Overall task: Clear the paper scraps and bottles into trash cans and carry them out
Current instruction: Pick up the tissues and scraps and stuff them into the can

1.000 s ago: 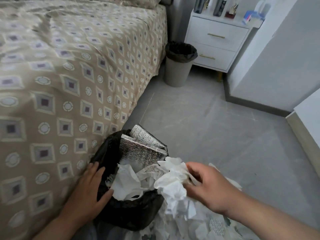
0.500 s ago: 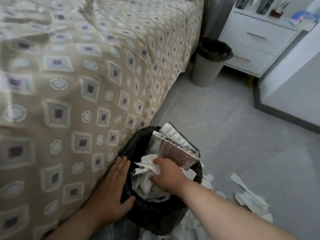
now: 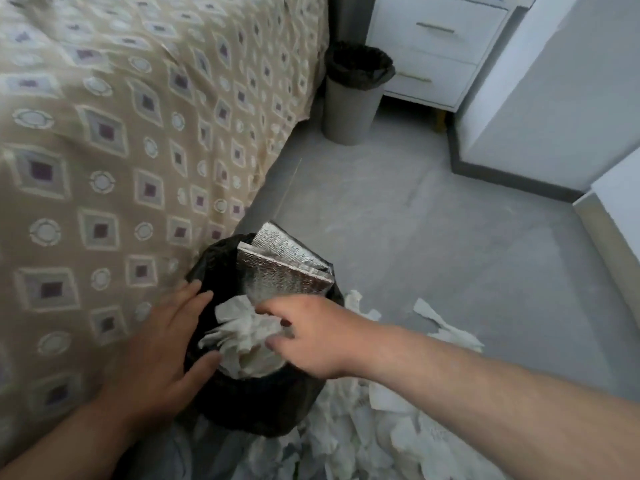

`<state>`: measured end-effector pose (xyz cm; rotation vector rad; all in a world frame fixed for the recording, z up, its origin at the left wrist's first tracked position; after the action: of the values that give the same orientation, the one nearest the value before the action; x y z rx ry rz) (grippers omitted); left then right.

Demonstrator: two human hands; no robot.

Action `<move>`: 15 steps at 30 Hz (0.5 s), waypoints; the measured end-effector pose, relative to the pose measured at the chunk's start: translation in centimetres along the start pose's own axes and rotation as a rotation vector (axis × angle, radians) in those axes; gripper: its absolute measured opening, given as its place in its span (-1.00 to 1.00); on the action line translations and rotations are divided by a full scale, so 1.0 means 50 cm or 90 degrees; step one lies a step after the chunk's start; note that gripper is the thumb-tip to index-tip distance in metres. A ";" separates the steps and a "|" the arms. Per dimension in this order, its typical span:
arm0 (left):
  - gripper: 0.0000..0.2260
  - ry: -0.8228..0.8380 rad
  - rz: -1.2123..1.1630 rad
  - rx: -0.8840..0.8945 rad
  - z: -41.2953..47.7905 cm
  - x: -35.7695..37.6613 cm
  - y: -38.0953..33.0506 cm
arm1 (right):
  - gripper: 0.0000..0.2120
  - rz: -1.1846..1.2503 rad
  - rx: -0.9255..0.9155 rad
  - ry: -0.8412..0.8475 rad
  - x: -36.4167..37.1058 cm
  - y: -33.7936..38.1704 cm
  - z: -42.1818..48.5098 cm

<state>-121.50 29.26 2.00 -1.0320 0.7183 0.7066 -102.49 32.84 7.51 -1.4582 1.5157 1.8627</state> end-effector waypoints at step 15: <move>-0.48 0.553 0.099 0.045 0.038 0.425 -0.420 | -0.61 0.012 0.556 -0.028 -0.082 -0.594 -0.466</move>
<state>-92.18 27.51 -3.91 -1.2214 1.5735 0.3318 -66.66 25.27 -2.58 -0.9610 1.9474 0.9734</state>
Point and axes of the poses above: each hand's wrist, its own z-axis towards the middle knuckle, its own x-axis out of the palm, y = z × x, the point moved 4 cm from there along z, towards the middle knuckle, and after that the axes turned 13 degrees about -y, right-handed, at the moved point
